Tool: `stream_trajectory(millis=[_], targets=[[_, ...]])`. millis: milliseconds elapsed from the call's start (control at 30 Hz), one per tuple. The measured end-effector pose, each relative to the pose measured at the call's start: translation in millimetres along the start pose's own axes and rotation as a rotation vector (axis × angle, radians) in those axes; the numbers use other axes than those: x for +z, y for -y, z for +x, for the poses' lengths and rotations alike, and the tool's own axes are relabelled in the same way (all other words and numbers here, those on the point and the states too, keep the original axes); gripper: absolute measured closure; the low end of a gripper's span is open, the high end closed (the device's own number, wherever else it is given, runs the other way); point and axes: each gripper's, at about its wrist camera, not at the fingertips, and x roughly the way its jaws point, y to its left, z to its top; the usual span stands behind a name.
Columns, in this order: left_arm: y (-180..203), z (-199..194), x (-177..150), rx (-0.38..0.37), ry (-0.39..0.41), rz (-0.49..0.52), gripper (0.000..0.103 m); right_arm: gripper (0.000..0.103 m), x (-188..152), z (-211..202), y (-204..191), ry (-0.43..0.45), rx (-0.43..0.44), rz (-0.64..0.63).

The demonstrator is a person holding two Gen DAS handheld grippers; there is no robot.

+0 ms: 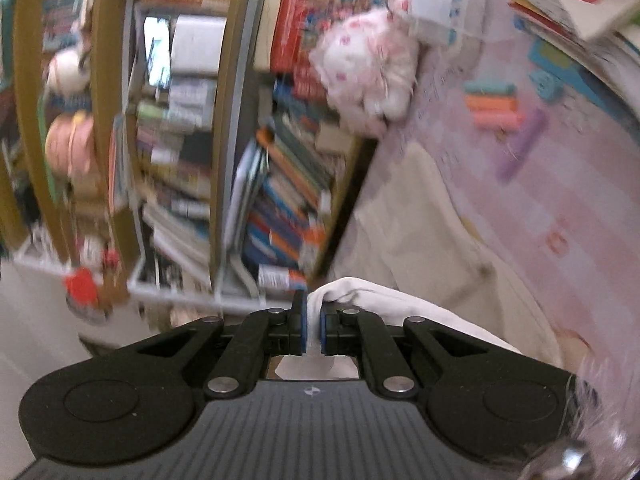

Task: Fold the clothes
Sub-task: 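Lift the hem with both grippers and carry it toward the collar, then lay the hem over the collar and open both grippers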

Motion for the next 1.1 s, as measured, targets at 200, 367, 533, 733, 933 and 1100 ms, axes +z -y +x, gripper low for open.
stream_trajectory(millis=[200, 367, 533, 733, 933, 1100], targets=[[-10.1, 75.8, 42.1, 0.060, -0.024, -0.017, 0.099, 0.097, 38.2, 65.4, -17.3, 0.056, -0.035, 0.002], [-28.6, 132.2, 62.4, 0.143, -0.086, -0.010, 0.099, 0.097, 75.2, 124.9, -13.5, 0.080, -0.103, 0.008], [-51.3, 181.3, 76.7, 0.234, -0.144, -0.008, 0.099, 0.097, 96.2, 172.8, 13.0, 0.073, -0.239, 0.028], [-84.3, 223.2, 81.5, 0.337, -0.194, -0.039, 0.099, 0.097, 107.8, 208.2, 47.7, 0.075, -0.388, 0.068], [-90.0, 235.3, 78.6, 0.402, -0.233, 0.010, 0.098, 0.097, 114.8, 223.5, 68.0, 0.054, -0.448, 0.088], [-79.5, 232.8, 74.1, 0.467, -0.229, 0.070, 0.093, 0.096, 118.5, 232.2, 82.2, 0.021, -0.462, 0.096]])
